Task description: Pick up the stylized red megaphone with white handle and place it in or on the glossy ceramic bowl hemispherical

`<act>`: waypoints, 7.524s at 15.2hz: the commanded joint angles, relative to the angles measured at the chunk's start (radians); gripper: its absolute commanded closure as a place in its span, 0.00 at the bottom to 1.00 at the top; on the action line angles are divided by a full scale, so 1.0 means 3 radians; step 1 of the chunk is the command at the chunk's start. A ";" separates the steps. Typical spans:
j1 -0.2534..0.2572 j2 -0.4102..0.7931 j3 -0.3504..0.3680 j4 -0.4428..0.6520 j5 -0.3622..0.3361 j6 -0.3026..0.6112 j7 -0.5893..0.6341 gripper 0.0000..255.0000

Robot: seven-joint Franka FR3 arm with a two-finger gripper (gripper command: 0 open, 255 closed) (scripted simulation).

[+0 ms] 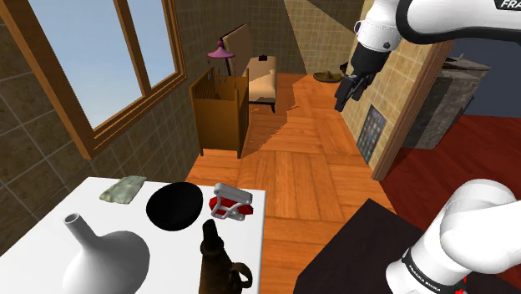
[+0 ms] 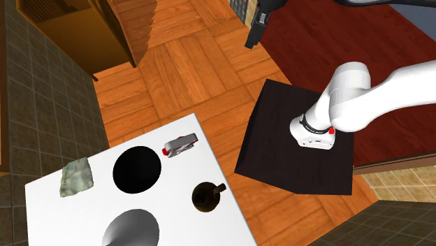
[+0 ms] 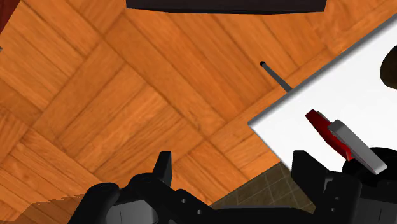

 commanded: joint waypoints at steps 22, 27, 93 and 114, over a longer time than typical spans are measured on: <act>0.0614 0.1437 0.0508 -0.0461 0.0122 0.2172 -0.0342 0.00; 0.0706 0.1916 0.0662 -0.0370 0.0013 0.2613 -0.0364 0.00; 0.0806 0.2098 0.0813 0.0601 0.0051 0.1893 -0.0602 1.00; 0.1310 0.4138 0.0927 0.3391 -0.0718 0.0996 0.0005 1.00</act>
